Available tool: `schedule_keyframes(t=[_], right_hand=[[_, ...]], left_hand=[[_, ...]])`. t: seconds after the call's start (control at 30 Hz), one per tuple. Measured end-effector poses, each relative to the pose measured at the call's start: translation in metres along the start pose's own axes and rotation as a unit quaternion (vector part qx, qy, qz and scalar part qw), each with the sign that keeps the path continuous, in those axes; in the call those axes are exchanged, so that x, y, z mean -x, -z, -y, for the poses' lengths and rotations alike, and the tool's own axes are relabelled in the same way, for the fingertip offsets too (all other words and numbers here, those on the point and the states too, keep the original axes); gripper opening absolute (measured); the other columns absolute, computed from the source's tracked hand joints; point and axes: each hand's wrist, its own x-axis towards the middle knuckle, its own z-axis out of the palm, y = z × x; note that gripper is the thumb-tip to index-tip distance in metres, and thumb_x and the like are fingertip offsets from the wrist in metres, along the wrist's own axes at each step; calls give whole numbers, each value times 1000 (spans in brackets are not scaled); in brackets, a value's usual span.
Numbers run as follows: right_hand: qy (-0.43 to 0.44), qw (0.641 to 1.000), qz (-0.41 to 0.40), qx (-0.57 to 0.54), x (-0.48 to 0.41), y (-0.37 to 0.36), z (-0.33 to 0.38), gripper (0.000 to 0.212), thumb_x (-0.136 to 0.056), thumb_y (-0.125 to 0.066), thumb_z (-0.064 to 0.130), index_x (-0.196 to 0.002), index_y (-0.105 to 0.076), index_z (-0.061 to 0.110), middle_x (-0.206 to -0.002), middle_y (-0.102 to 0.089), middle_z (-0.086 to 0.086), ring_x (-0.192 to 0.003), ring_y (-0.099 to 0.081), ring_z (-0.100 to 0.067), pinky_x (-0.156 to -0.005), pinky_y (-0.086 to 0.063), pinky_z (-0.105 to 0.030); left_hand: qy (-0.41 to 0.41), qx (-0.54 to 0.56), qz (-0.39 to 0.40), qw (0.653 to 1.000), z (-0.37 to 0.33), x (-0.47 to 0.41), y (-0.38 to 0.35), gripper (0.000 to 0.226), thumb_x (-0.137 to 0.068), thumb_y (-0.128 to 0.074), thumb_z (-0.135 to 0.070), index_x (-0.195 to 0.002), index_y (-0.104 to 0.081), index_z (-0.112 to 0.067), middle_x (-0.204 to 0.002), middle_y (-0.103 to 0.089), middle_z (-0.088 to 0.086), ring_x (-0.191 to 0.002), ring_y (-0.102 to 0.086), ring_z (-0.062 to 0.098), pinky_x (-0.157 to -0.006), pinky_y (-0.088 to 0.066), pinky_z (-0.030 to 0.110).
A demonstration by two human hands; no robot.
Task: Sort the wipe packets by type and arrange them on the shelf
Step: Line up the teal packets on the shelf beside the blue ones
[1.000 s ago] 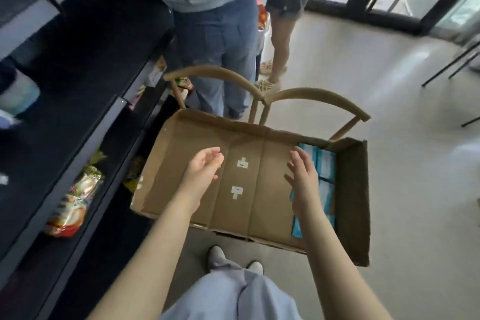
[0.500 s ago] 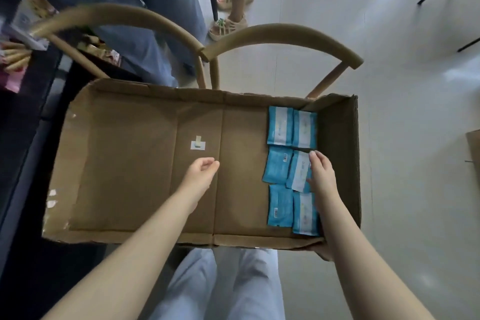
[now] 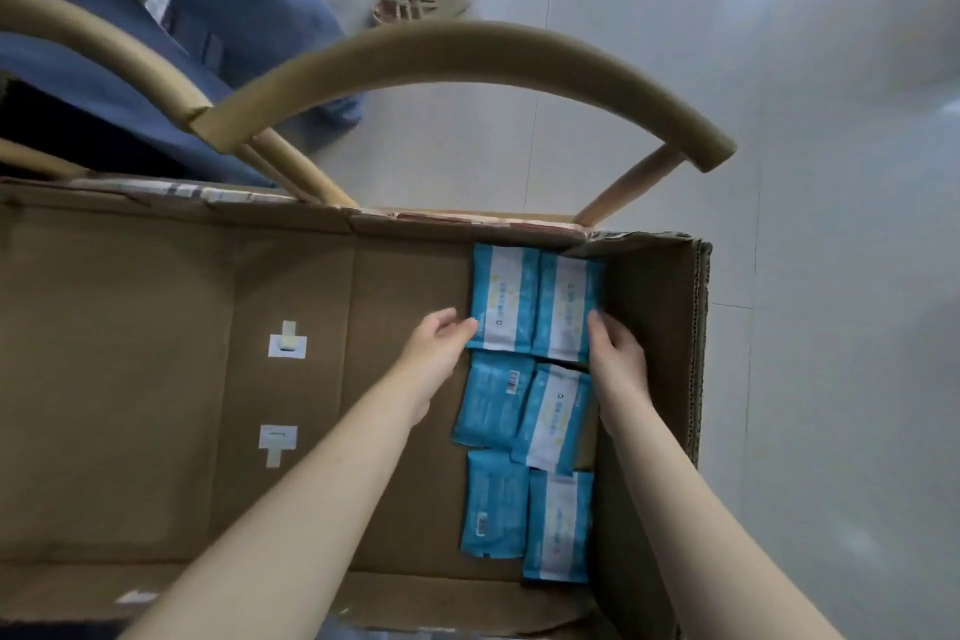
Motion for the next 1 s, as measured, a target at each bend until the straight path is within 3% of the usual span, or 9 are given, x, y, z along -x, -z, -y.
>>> schedule_keyframes(t=[0.07, 0.13, 0.27, 0.37, 0.43, 0.57, 0.67, 0.77, 1.0], right_hand=[[22, 999, -7, 26, -5, -4, -5, 51, -99, -56, 38, -144, -48, 16, -138, -57, -2, -127, -54, -20, -108, -44, -38], [46, 997, -21, 51, -4, -10, -8, 52, -98, -60, 33, -145, -47, 16, -134, -55, 1, -122, -53, -14, -100, -43, -29], [45, 995, -74, 55, -4, -23, -15, 52, -91, -70, 23, -138, -51, 14, -116, -55, 0, -104, -54, -13, -92, -44, -28], [4, 995, -97, -33, -8, -25, -19, 40, -91, -69, 9, -129, -58, 8, -88, -54, 2, -81, -56, -12, -78, -48, -20], [1, 993, -99, -69, -8, -23, -21, 33, -91, -66, 2, -123, -61, 5, -84, -54, 2, -76, -55, -9, -70, -47, -11], [-37, 992, -49, -107, -2, -24, -25, 46, -85, -76, 8, -124, -53, 13, -101, -62, -1, -91, -63, -16, -87, -53, -29], [-84, 988, -31, -127, 7, -27, -25, 35, -87, -72, 3, -119, -58, 9, -94, -63, -3, -79, -59, -13, -82, -50, -28], [-107, 984, -18, -145, 22, -33, -24, 33, -90, -69, 5, -122, -62, 5, -107, -65, -6, -95, -61, -18, -88, -51, -29], [-30, 989, 46, -140, 87, -46, -30, 24, -95, -64, 13, -119, -64, 10, -112, -66, -6, -100, -63, -16, -90, -51, -32]], left_hand=[[12, -3, 4, 1000, -6, -9, -11, 58, -98, -57, -38, -149, -38, -21, -149, -45, 2, -132, -46, 19, -112, -38, 40], [37, 32, -6, 999, -8, -16, -18, 57, -98, -57, -34, -149, -38, -16, -146, -47, 4, -123, -50, 18, -103, -42, 32], [55, 68, -51, 995, -7, -23, -25, 43, -96, -61, -22, -136, -51, -9, -111, -59, 4, -90, -55, 12, -71, -45, 22], [47, 57, -51, 996, -1, -26, -25, 27, -95, -62, -15, -122, -57, -10, -97, -62, 0, -81, -56, 7, -61, -42, 18], [34, 49, -39, 997, 3, -24, -24, 19, -97, -60, -14, -115, -60, -11, -92, -63, -3, -79, -57, 6, -61, -43, 17], [8, 55, -39, 998, 11, -15, -17, 14, -97, -59, -16, -111, -61, -14, -101, -65, 0, -82, -58, 6, -65, -44, 18], [-3, 60, -56, 997, 25, -6, -5, 5, -97, -59, -16, -101, -61, -18, -107, -66, 2, -91, -59, 11, -81, -48, 26], [-8, 88, -66, 994, 43, 8, 15, 9, -98, -56, -12, -91, -57, -18, -107, -67, 5, -90, -61, 11, -80, -51, 28], [4, 215, -88, 973, 94, 70, 87, 12, -96, -60, -17, -108, -58, -17, -110, -66, 0, -102, -64, 11, -84, -56, 29]])
